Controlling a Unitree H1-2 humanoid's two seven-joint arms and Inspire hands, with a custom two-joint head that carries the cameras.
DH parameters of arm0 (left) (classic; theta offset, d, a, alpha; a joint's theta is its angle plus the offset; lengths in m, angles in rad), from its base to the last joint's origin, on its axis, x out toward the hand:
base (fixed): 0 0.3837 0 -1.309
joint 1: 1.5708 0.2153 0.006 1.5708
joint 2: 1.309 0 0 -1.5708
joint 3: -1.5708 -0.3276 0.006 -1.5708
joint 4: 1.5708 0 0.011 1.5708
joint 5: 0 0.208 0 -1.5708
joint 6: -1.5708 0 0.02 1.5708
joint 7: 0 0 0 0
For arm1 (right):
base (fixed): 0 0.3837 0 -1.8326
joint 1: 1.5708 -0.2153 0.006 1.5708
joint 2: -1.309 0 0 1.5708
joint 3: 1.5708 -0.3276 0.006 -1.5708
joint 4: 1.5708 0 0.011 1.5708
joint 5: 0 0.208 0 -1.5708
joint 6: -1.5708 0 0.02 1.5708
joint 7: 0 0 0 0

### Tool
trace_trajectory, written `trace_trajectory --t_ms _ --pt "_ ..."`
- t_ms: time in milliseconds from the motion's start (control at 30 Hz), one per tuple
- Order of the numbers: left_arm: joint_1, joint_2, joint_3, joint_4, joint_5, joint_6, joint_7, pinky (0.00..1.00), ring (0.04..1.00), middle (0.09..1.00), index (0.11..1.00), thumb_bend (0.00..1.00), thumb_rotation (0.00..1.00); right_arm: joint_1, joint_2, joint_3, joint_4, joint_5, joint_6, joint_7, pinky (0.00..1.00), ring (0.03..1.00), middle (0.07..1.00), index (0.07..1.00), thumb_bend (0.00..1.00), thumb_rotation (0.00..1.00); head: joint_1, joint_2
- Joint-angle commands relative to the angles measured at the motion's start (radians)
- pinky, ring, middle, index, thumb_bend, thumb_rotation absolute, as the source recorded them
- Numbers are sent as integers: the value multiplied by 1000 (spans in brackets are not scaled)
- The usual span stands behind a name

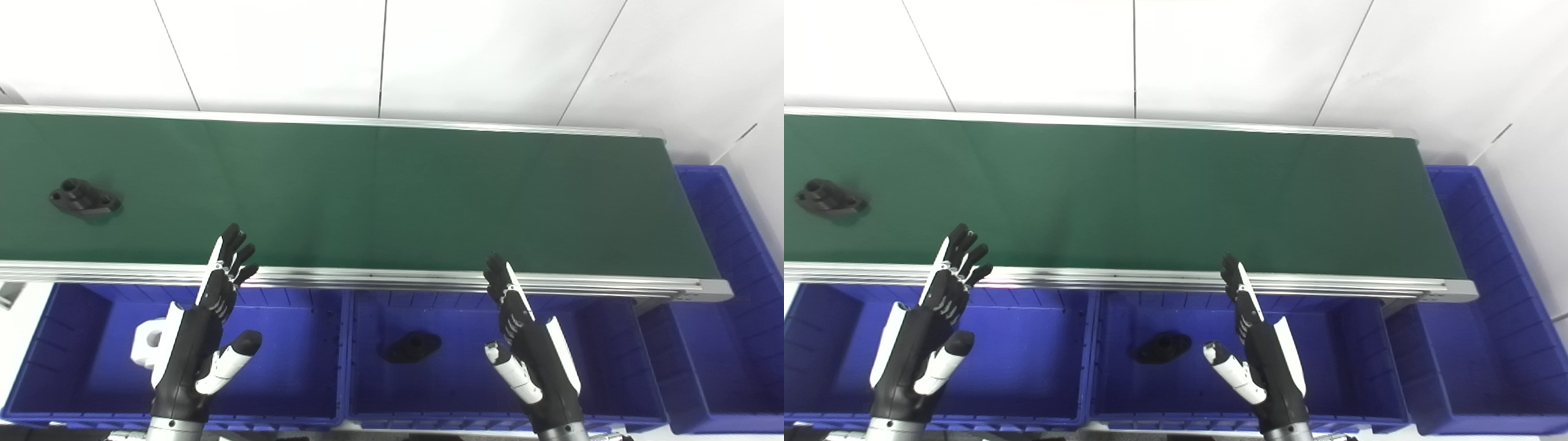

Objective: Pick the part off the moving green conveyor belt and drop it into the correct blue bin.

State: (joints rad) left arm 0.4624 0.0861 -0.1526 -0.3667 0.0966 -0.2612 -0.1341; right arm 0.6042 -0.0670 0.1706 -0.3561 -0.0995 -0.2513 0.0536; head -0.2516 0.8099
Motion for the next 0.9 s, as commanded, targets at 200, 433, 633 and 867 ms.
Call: trace_trajectory --t_ms 200,433,633,867 --pt "1 4 -5 -37 3 -11 2 899 959 997 1000 798 842 3 2 2 -38 3 -6 3 1000 1000 1000 1000 835 828 0 1" --pt "0 4 -5 -33 -2 -15 1 902 961 997 1000 798 836 2 2 0 -33 6 -9 2 1000 1000 1000 1000 837 822 1 0" --pt "-1 5 -4 -35 3 -14 2 897 959 996 1000 796 839 3 2 1 -34 10 -9 3 1000 1000 1000 1000 831 819 0 0" --pt "0 6 -4 -37 1 -11 0 894 958 996 1000 799 840 3 2 1 -33 6 -9 3 1000 1000 1000 1000 831 822 0 0"
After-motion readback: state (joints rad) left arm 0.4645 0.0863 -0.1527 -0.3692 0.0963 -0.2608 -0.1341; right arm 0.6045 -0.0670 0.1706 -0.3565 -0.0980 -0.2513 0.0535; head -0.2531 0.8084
